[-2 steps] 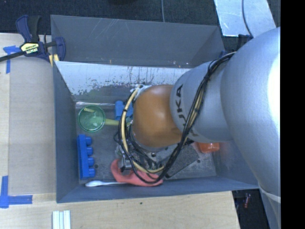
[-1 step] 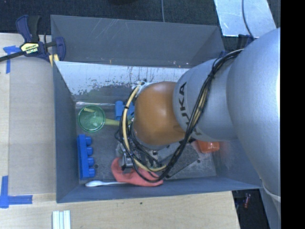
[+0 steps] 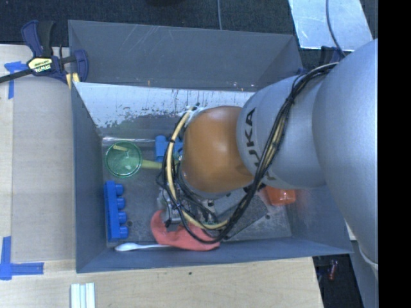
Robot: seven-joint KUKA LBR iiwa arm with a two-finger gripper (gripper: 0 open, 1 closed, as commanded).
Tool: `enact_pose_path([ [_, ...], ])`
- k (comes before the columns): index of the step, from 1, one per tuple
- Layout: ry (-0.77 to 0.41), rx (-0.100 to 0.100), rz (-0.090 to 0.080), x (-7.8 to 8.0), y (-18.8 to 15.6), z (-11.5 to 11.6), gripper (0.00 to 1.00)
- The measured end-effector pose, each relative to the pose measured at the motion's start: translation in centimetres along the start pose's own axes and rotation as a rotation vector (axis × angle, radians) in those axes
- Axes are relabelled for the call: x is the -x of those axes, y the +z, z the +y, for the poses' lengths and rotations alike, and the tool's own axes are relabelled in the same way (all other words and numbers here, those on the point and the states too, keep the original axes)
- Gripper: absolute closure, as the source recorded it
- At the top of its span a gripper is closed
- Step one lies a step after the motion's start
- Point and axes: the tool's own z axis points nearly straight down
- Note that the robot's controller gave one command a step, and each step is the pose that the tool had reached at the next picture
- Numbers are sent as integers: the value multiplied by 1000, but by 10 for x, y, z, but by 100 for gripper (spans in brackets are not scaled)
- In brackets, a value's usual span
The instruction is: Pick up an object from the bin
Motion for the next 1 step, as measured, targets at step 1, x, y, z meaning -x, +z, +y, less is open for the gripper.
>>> enact_pose_path([
  [1, 0, -2, 7, -1, -29, 0, 100],
])
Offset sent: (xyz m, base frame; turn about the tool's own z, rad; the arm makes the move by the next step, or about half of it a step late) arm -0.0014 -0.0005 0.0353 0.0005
